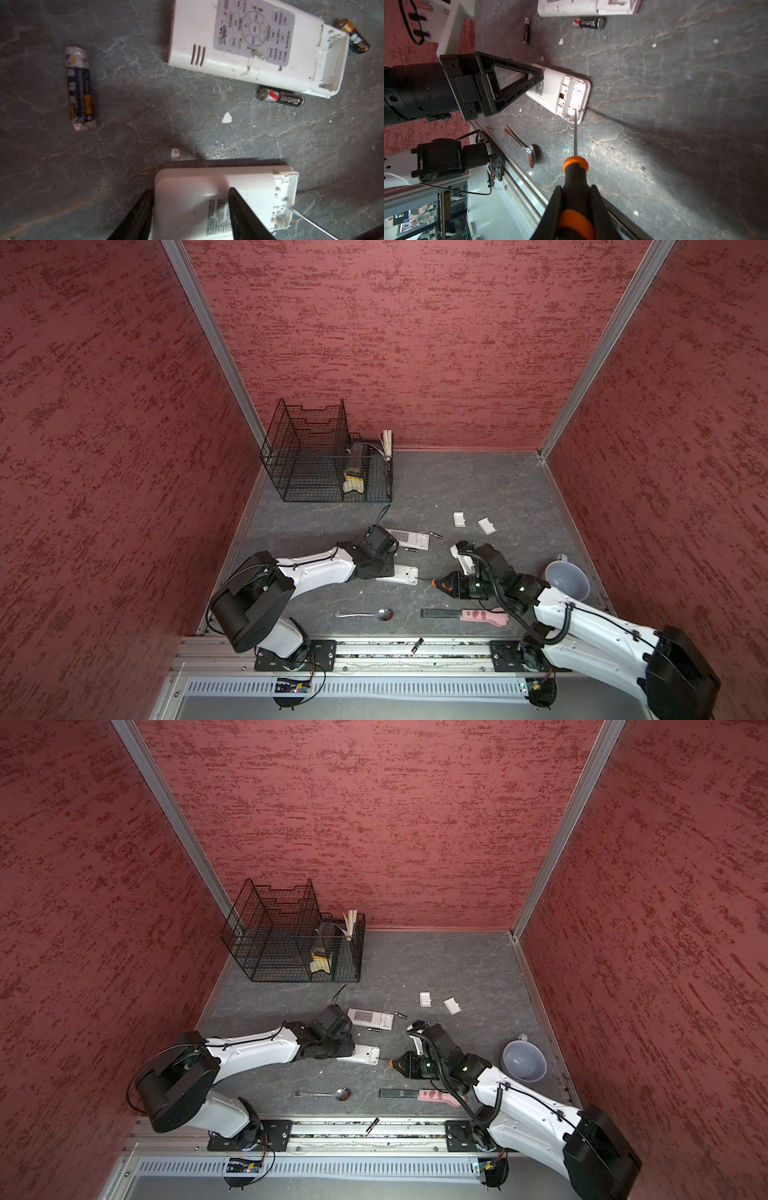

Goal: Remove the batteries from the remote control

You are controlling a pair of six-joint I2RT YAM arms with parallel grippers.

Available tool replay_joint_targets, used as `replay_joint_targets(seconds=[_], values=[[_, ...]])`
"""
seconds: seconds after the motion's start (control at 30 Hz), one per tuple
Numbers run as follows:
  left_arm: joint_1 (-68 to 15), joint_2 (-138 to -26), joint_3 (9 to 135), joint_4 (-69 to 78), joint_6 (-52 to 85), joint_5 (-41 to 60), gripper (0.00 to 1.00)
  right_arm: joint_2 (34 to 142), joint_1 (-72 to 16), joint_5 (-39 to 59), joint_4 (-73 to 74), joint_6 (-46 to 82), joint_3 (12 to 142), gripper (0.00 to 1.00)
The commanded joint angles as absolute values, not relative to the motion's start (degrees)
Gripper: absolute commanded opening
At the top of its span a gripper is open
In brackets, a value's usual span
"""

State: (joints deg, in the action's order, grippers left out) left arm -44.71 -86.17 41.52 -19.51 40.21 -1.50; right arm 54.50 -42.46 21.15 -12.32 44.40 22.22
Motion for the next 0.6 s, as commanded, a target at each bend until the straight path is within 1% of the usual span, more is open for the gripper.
replay_joint_targets(seconds=[0.0,0.3,0.57], values=[[-45.26,-85.09,40.47,-21.45,39.56,-0.66,0.58,53.22,-42.8,18.4,-13.28,43.54,24.79,0.0],[-44.13,-81.54,40.87,-22.21,39.03,-1.3,0.62,52.58,-41.97,14.73,-15.4,42.11,26.34,0.0],[-42.54,-78.59,41.14,-22.96,38.06,-1.53,0.63,50.14,-38.98,11.41,-17.4,41.75,26.25,0.0]])
